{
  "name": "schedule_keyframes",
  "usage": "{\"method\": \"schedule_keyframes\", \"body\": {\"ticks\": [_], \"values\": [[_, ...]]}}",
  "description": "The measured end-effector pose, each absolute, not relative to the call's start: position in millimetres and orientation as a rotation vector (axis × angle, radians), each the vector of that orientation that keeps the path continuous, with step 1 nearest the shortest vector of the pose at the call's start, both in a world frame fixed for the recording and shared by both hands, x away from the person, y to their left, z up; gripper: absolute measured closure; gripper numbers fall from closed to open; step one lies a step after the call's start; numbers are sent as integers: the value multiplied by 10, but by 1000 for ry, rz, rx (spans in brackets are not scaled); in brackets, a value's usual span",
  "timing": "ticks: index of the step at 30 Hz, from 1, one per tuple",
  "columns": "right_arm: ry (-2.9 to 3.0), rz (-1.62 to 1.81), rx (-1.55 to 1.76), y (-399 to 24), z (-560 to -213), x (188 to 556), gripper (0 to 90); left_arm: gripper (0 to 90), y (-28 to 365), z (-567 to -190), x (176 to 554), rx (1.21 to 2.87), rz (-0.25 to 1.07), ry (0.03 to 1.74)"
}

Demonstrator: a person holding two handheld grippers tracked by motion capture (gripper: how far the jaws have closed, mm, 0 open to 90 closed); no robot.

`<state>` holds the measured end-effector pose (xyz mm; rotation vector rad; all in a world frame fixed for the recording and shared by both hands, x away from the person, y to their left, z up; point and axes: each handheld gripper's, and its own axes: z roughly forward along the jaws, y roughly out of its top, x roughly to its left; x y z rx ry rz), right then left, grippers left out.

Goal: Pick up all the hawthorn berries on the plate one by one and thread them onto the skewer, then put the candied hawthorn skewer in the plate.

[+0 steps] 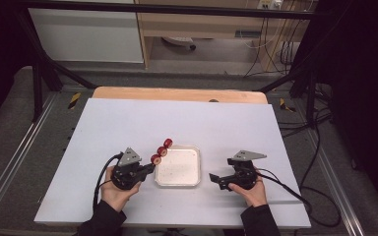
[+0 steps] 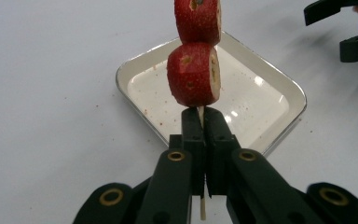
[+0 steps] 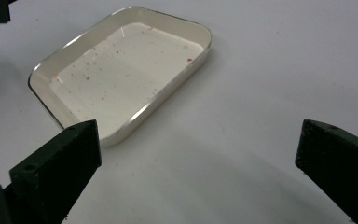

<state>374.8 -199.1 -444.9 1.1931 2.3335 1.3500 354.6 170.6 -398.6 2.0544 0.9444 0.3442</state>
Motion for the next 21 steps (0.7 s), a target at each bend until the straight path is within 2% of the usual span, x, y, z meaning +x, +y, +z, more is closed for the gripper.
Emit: {"method": "schedule_keyframes", "body": {"ticks": [10,21], "values": [[2340,1293,1184,-2329,-4529,3610,11,881,1605,-3989,3736,2145,299,956],[2333,1263,1196,-2435,-4560,3564,11,881,1355,-4042,3904,2214,294,978]]}}
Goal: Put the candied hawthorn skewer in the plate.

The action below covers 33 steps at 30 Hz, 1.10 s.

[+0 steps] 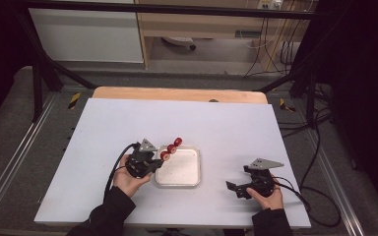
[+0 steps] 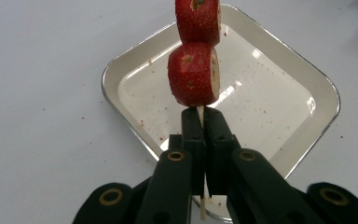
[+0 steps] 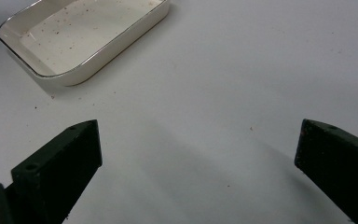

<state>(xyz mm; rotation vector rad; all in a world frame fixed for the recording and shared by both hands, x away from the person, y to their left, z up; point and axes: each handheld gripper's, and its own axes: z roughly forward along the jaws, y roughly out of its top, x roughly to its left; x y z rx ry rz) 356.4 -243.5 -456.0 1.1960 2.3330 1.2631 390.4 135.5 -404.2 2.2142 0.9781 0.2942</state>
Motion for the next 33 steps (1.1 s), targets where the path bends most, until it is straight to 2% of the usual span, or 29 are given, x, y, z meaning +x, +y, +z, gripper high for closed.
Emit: {"method": "schedule_keyframes", "body": {"ticks": [14,29,33], "values": [[2319,1291,1212,-2507,-4551,3533,12,880,1135,-4215,3940,2316,252,1006],[2325,1283,1206,-2504,-4560,3534,11,875,1064,-4309,3913,2361,271,1004],[2323,1287,1213,-2503,-4557,3531,11,835,1113,-4270,3892,2342,273,990]]}}
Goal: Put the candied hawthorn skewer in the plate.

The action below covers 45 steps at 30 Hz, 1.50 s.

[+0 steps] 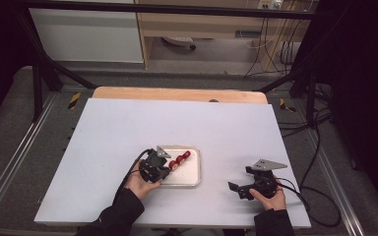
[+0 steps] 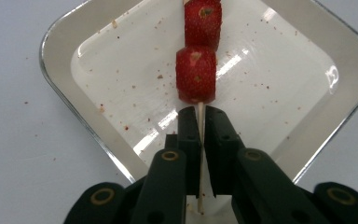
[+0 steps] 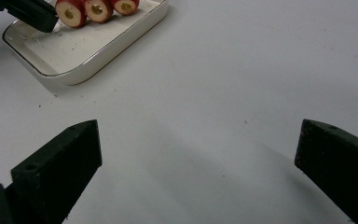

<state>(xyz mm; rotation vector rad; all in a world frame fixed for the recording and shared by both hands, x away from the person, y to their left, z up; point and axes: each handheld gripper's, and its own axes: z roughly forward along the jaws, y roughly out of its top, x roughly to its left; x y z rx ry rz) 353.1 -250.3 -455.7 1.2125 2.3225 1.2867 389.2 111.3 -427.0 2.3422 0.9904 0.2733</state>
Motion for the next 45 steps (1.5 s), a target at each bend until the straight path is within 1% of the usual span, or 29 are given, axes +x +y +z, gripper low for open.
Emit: {"method": "schedule_keyframes", "body": {"ticks": [3,6,8,10,12,14,20,23,27,29,36,45], "values": [[2321,1283,1214,-2504,-4556,3531,11,757,1200,-4216,3857,2320,273,954],[2320,1283,1217,-2501,-4557,3530,11,634,1324,-4164,3815,2287,261,923],[2318,1282,1217,-2500,-4558,3529,11,573,1427,-4134,3790,2260,249,909],[2318,1281,1220,-2500,-4559,3530,11,491,1538,-4115,3762,2242,255,890],[2320,1279,1217,-2499,-4561,3531,11,430,1658,-4118,3736,2234,274,868],[2320,1278,1218,-2500,-4559,3529,11,353,1784,-4130,3716,2232,276,878],[2322,1269,1221,-2501,-4560,3531,10,195,2154,-4226,3618,2203,295,903],[2325,1260,1220,-2504,-4561,3532,9,130,2327,-4280,3580,2178,315,920],[2327,1252,1221,-2503,-4563,3532,8,77,2500,-4350,3521,2150,342,949],[2328,1244,1221,-2502,-4567,3533,7,68,2582,-4385,3497,2134,350,959],[2337,1237,1219,-2501,-4569,3533,7,64,2806,-4502,3425,2081,375,985],[2353,1215,1212,-2504,-4570,3526,7,67,2826,-4519,3449,2072,378,996]]}}
